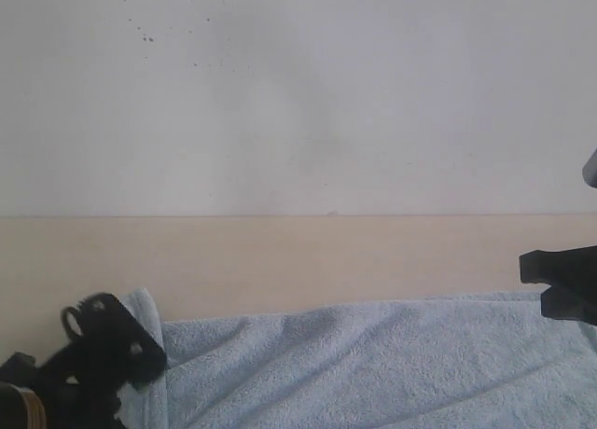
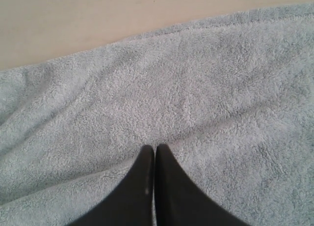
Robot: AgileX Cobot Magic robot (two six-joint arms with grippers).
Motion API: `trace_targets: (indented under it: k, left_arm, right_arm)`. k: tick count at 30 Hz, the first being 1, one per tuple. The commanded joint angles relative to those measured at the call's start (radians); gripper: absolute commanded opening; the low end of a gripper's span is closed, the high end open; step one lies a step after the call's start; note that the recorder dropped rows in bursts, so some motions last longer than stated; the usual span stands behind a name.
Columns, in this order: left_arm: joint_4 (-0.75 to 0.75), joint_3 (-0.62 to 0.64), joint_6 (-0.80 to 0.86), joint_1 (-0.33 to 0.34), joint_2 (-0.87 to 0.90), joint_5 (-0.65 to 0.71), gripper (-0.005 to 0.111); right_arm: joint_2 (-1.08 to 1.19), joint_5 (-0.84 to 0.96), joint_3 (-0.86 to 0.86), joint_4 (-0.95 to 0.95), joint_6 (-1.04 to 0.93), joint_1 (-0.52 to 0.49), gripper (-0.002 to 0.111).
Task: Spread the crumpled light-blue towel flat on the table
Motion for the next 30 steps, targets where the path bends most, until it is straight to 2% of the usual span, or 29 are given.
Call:
trace_targets:
  k: [1,4,7,10,13,15,17,19,21,23,24,25,26,28,29,30]
  left_arm:
    - [0.240,0.001,-0.505,0.034,-0.057,0.017,0.004]
    - [0.337,0.010,-0.713,0.035,-0.093,0.049,0.004]
    - [0.319,0.015,-0.734,0.033,-0.127,0.022,0.004]
    - [0.246,0.027,-0.551,0.032,-0.142,-0.126,0.008]
    - [0.107,0.046,-0.233,0.030,-0.142,-0.267,0.029]
    - [0.061,0.046,-0.079,0.030,-0.142,-0.239,0.046]
    - [0.066,0.046,0.009,0.030,-0.142,-0.178,0.058]
    - [0.063,0.046,0.073,0.030,-0.142,-0.073,0.064]
    - [0.013,0.046,0.175,0.030,-0.140,0.055,0.064]
    - [-0.249,0.046,0.518,0.030,-0.132,0.230,0.059]
    - [-0.430,0.046,0.770,0.030,-0.134,0.315,0.054]
    - [-0.544,0.044,0.956,0.030,-0.149,0.321,0.048]
    - [-0.620,0.044,1.049,0.030,-0.164,0.293,0.041]
    - [-0.573,0.044,1.014,0.032,-0.181,0.255,0.028]
    - [-0.527,0.044,0.997,0.032,-0.181,0.255,0.026]
    - [-0.494,0.044,0.997,0.032,-0.175,0.255,0.028]
  right_arm:
    - [-0.009,-0.007,0.006,0.006,-0.021,0.001,0.000]
    - [-0.009,-0.009,0.006,0.006,-0.043,0.001,0.000]
    - [-0.009,-0.020,0.006,0.014,-0.041,0.001,0.000]
    - [-0.009,-0.024,0.006,0.041,-0.041,0.001,0.000]
    - [-0.009,-0.024,0.006,0.048,-0.041,0.001,0.000]
    - [-0.009,-0.022,0.006,0.048,-0.047,0.001,0.000]
    - [-0.009,-0.024,0.006,0.048,-0.045,0.001,0.000]
    - [-0.009,-0.028,0.006,0.048,-0.045,0.001,0.000]
    - [-0.009,-0.035,0.006,0.048,-0.045,0.001,0.000]
    - [-0.009,-0.047,0.006,0.052,-0.045,0.001,0.000]
    - [-0.009,-0.052,0.006,0.052,-0.045,0.001,0.000]
    - [-0.009,-0.054,0.006,0.052,-0.045,0.001,0.000]
    - [-0.009,-0.048,0.006,0.055,-0.045,0.001,0.000]
    - [-0.009,-0.025,0.006,0.055,-0.050,0.001,0.000]
    - [-0.009,-0.016,0.006,0.055,-0.055,0.001,0.000]
    - [-0.009,-0.014,0.006,0.055,-0.055,0.001,0.000]
